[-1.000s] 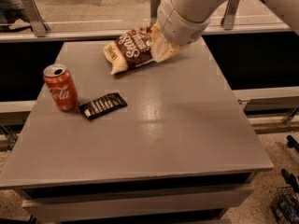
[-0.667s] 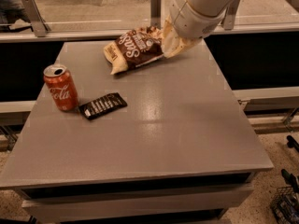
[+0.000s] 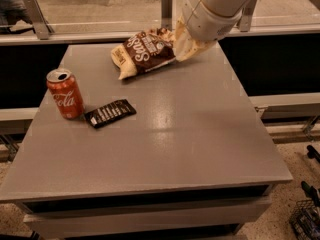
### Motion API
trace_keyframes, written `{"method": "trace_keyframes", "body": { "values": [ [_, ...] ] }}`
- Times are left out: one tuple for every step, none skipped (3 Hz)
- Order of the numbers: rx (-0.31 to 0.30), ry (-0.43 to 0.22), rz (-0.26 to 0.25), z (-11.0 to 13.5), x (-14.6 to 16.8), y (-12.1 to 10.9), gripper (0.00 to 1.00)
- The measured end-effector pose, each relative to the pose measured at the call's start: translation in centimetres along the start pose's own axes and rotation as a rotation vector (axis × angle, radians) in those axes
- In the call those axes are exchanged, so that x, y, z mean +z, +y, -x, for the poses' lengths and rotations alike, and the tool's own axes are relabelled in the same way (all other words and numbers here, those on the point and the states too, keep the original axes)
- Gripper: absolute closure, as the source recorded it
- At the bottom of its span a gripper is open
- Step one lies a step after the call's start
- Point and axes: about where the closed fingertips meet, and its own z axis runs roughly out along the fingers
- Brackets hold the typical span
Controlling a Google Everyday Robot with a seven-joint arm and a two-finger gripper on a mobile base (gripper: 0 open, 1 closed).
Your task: Move rxbar chocolate near coke can
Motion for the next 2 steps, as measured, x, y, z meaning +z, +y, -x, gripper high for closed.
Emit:
{"method": "trace_keyframes", "body": {
  "values": [
    [-0.002,0.002,-0.003,0.10,-0.25,-0.04,0.58],
    [-0.003,0.004,-0.007,0.19,-0.49,-0.07,0.35]
  ]
}}
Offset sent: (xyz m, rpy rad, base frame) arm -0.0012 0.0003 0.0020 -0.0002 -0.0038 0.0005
